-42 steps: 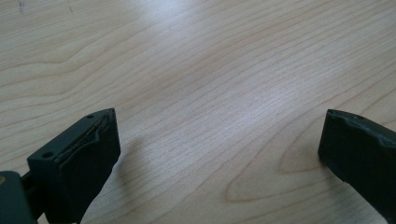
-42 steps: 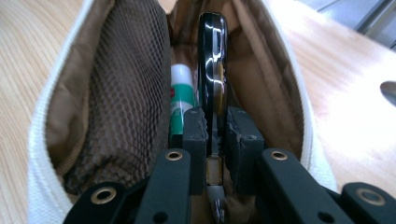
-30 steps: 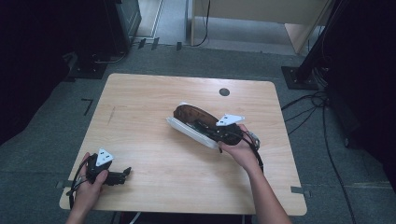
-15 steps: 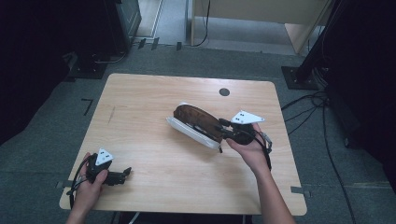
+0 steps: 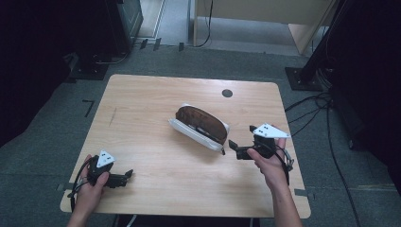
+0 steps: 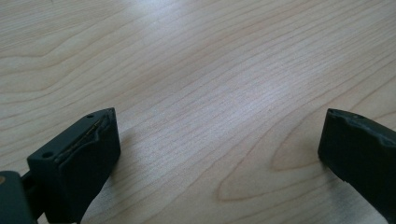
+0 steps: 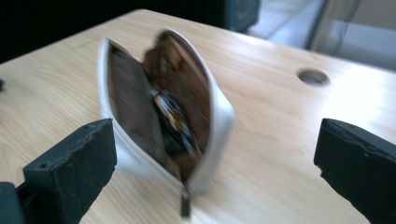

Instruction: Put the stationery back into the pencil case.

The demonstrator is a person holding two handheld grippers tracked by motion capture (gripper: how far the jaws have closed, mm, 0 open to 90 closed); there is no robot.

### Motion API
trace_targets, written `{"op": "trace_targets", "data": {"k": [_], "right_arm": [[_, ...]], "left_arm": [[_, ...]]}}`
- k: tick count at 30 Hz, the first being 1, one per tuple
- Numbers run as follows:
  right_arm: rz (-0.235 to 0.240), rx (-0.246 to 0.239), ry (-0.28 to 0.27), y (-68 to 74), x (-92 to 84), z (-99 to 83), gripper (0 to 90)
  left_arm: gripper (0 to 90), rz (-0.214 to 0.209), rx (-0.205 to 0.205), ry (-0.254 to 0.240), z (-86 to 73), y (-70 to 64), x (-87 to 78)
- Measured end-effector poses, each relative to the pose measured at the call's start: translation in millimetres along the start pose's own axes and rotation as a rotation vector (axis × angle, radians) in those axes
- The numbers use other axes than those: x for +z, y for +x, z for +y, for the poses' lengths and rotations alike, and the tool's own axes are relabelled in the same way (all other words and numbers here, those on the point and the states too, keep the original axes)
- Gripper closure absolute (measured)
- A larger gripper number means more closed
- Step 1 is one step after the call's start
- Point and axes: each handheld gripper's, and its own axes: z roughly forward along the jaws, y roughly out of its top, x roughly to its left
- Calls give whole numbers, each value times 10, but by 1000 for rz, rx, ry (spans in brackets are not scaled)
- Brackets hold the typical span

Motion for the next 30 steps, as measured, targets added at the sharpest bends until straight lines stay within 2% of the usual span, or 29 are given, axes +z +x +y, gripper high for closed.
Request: {"op": "trace_targets", "data": {"k": [2, 7, 11, 13, 17, 24, 30], "right_arm": [[-44, 17, 18, -52, -40, -117, 0], [-102, 66, 64, -191, -138, -431, 0], [-171, 63, 117, -282, -220, -646, 0], [-183, 73, 139, -322, -261, -743, 0], [-245, 72, 195, -406, -312, -919, 0], [-262, 135, 245, -473, -369, -1138, 0], [-277, 159, 250, -503, -407, -1208, 0]], "left_arm": [[0, 0, 0, 0, 1, 0, 1], [0, -7, 8, 1, 10, -4, 9], [0, -9, 11, 3, 15, -6, 11], [0, -9, 13, 2, 14, -7, 11], [0, -10, 12, 2, 14, -7, 12], [0, -9, 15, 1, 14, -10, 11], [0, -11, 18, -1, 13, -15, 11]]}}
